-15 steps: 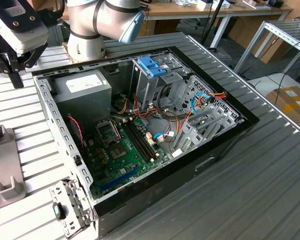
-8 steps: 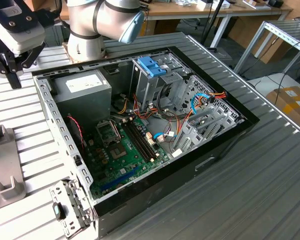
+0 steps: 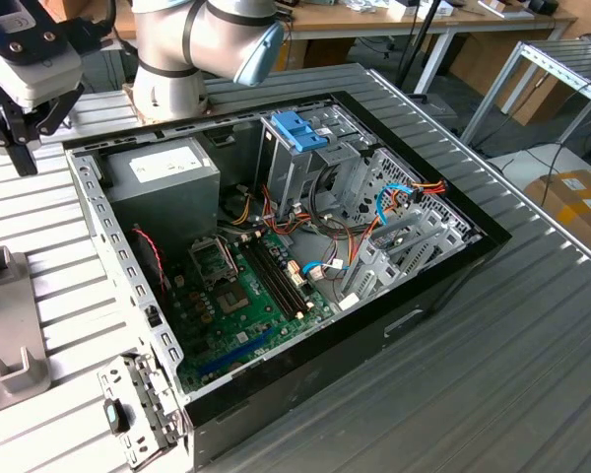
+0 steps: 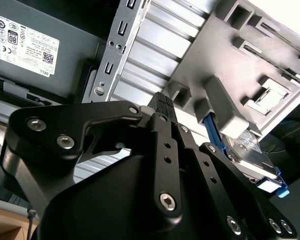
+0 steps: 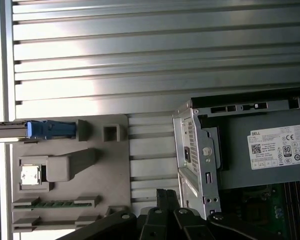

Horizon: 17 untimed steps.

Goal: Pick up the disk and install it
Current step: 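Reach for the disk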

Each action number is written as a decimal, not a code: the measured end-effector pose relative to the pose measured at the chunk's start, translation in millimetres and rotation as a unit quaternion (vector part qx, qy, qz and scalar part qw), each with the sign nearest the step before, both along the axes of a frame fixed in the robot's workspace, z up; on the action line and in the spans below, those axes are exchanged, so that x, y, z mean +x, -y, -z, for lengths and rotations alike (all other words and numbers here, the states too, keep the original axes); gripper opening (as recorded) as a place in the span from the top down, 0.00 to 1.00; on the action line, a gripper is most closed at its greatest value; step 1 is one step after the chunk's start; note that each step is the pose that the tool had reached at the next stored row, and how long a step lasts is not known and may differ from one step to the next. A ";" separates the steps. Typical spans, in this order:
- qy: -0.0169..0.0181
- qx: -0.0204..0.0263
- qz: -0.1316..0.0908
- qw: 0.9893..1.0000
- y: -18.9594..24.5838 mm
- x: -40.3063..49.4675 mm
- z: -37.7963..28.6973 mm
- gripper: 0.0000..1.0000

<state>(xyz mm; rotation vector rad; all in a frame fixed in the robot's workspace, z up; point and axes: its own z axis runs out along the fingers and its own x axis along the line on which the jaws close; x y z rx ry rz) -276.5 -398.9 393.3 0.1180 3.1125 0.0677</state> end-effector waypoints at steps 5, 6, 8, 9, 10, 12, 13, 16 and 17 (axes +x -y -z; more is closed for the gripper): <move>0.000 0.000 0.000 1.000 0.0 -2.2 0.0 0.90; 0.000 0.000 0.000 1.000 0.0 -2.6 0.0 0.90; 0.000 0.000 0.000 1.000 0.0 -3.5 0.0 0.90; 0.000 0.000 0.000 1.000 0.0 -3.9 0.0 0.90; 0.000 0.000 0.000 1.000 0.0 -4.3 0.0 0.90; 0.000 0.000 0.000 1.000 0.0 -5.3 0.0 0.90; 0.000 0.000 0.000 1.000 0.0 -5.7 0.0 0.90; 0.000 0.000 0.000 1.000 0.0 -7.1 0.0 0.90; 0.000 0.000 0.000 1.000 0.0 -7.5 0.0 0.90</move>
